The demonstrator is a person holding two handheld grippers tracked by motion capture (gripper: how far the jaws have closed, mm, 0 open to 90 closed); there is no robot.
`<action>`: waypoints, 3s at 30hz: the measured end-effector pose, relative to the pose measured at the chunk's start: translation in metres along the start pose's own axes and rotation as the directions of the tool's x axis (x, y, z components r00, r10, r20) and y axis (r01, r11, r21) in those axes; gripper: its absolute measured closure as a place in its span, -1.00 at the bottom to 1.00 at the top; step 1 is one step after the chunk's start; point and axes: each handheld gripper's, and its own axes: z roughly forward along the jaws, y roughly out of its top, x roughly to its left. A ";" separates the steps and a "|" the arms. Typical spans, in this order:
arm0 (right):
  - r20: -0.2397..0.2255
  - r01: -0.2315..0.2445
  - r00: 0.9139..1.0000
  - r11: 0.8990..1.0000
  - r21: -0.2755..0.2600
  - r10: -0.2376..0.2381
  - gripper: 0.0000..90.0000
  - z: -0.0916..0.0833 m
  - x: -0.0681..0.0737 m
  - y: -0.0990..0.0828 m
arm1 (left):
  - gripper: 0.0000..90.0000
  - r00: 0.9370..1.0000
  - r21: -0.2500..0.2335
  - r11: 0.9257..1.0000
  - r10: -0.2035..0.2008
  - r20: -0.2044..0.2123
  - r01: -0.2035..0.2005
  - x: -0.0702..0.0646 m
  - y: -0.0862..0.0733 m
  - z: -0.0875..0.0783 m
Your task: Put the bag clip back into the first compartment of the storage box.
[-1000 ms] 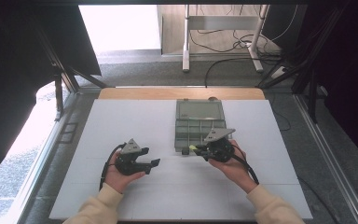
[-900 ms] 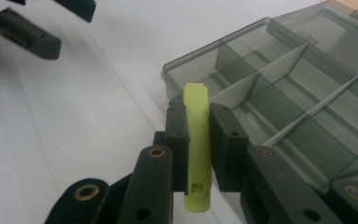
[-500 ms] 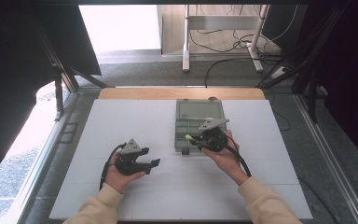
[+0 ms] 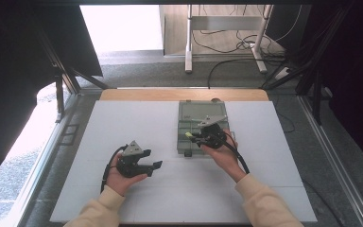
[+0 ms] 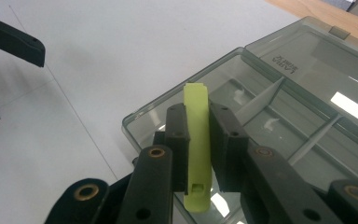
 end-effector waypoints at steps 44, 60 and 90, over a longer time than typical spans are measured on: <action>0.070 -0.068 0.995 0.996 0.053 0.064 0.74 0.046 -0.025 0.036 | -0.29 1.000 -0.003 1.000 -0.002 0.000 0.002 0.000 0.000 0.000; 0.095 -0.075 0.993 0.995 0.062 0.069 0.73 0.062 -0.022 0.045 | -0.29 1.000 -0.005 1.000 -0.003 0.001 0.003 0.001 0.000 -0.001; 0.050 -0.132 0.990 0.991 -0.034 0.133 -0.31 0.019 -0.035 0.025 | -0.29 1.000 -0.015 1.000 -0.020 0.006 0.020 0.003 0.000 -0.002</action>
